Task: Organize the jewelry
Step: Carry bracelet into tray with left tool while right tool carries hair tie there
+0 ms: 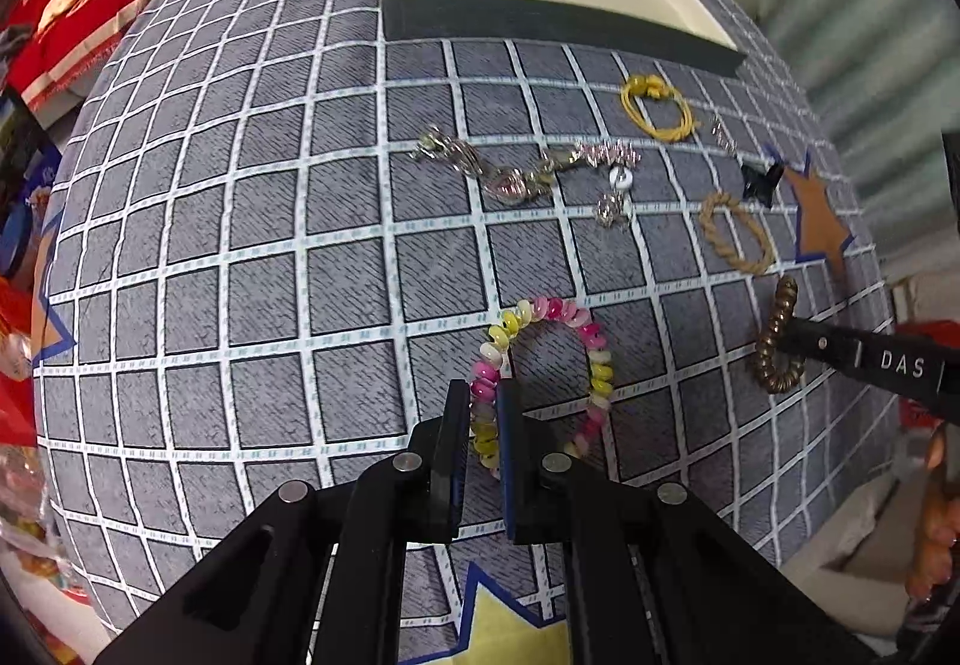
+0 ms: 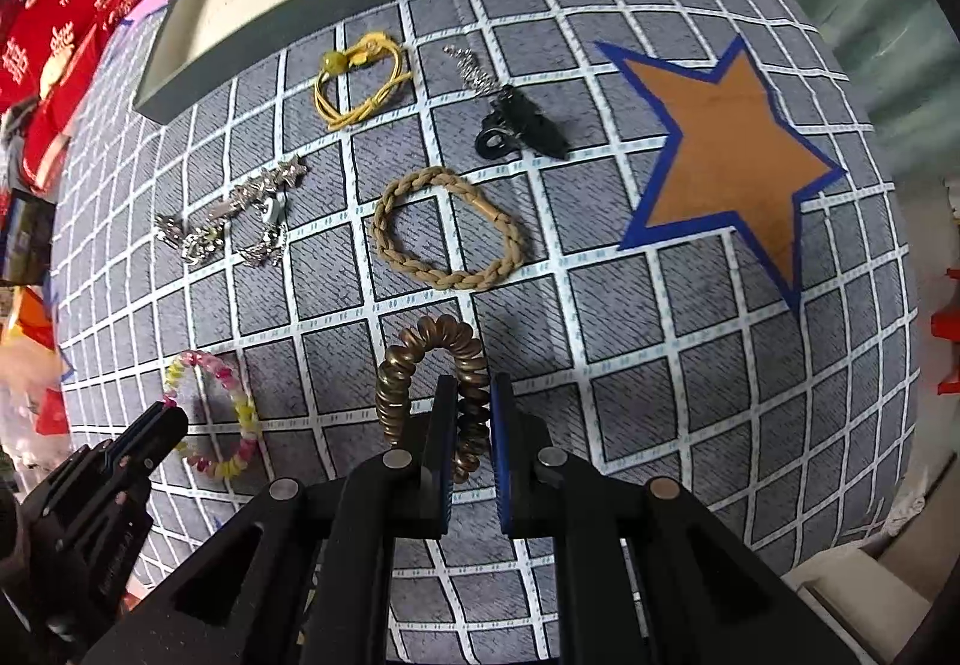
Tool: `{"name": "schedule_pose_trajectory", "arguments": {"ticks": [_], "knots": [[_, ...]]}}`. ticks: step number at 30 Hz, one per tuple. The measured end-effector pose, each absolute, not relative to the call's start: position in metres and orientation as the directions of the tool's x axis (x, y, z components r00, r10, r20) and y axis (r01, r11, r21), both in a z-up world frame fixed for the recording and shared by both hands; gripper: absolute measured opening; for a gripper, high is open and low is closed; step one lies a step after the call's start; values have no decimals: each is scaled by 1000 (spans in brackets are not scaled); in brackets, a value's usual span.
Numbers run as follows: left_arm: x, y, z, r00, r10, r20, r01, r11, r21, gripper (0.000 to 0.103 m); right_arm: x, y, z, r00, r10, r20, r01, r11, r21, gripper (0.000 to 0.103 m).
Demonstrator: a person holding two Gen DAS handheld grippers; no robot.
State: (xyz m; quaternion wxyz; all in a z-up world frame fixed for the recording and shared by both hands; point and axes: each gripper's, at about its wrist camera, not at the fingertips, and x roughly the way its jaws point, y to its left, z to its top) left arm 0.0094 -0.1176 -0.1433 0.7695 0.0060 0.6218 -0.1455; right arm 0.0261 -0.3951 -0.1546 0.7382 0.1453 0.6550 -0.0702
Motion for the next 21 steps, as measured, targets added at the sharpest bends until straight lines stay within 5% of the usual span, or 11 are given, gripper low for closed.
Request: {"name": "schedule_pose_trajectory", "arguments": {"ticks": [21], "knots": [[130, -215, -79, 361, -290, -886, 171, 955, -243, 18, 96, -422, -83, 277, 201, -940, 175, 951, 255, 11]]}}
